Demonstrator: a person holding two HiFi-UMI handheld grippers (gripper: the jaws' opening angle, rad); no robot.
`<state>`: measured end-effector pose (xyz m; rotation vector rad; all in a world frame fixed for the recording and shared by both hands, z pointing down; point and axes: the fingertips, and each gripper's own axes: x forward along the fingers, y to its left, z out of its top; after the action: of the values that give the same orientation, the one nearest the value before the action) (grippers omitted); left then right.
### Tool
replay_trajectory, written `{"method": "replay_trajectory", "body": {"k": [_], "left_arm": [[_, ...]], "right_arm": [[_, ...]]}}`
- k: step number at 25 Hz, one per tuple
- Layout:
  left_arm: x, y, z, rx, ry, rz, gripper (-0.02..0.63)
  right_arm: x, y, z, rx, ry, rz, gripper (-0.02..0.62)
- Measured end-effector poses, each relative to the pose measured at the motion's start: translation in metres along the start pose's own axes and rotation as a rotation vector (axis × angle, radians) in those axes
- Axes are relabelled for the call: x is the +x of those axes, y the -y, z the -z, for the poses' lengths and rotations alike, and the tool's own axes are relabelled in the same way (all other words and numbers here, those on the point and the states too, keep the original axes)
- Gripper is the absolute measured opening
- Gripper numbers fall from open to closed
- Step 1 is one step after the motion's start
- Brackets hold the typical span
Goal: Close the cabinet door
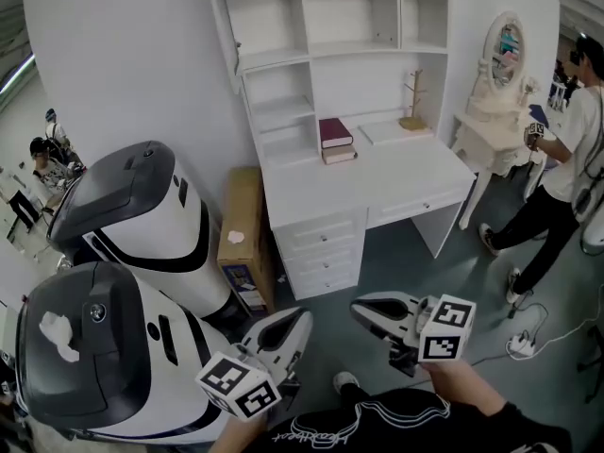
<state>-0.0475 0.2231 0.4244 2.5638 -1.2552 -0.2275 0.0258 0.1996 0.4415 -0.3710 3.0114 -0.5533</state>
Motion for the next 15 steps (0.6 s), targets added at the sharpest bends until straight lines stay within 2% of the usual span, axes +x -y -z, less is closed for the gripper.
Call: {"method": "replay_trajectory", "body": {"k": [8,15], "left_arm": [[0.078,-0.073,-0.025,-0.004,0.014,-0.045,0.006],[0.134,-0.109,-0.062,0.023,0.051,-0.04,0.006]], "right_arm": [[0.037,0.097,-0.043,0.007,0.013,-0.033,0.006],[0.067,0.149,-0.087,-0.021,0.03,-0.097,0.006]]}}
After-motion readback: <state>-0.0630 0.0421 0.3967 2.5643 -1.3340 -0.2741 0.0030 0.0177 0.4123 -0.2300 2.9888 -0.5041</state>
